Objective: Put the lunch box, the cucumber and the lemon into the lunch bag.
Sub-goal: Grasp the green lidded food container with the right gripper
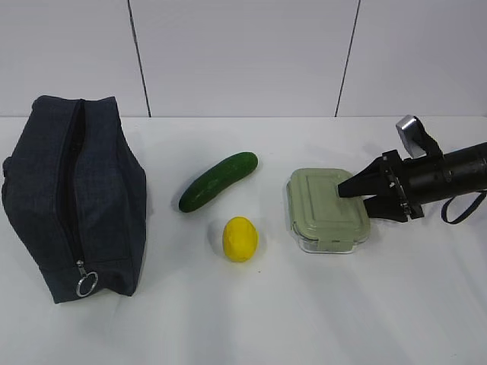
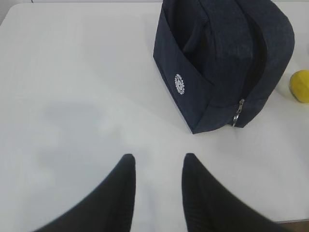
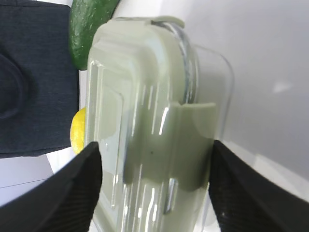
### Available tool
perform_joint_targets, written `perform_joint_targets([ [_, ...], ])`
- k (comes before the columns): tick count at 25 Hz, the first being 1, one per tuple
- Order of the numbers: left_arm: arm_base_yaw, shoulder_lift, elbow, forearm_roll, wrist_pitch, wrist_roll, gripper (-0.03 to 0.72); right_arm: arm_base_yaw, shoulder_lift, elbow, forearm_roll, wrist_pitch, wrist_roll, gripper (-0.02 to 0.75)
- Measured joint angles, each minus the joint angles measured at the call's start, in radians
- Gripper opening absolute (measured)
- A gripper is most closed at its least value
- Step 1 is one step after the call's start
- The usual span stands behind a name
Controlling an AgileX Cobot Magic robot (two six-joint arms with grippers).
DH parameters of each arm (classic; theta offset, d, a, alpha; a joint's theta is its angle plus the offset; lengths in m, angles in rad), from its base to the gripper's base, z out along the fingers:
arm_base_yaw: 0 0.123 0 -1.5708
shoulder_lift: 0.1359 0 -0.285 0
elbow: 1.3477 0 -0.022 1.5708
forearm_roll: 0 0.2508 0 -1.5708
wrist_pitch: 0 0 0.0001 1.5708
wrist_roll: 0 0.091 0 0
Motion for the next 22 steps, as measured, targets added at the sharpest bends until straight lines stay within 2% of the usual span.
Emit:
perform_joint_targets([
  [22,0.000,0.000,0.000,0.000,0.000,0.000,0.239,0.000,0.002,0.000,-0.007,-0.008,0.000,0.436],
])
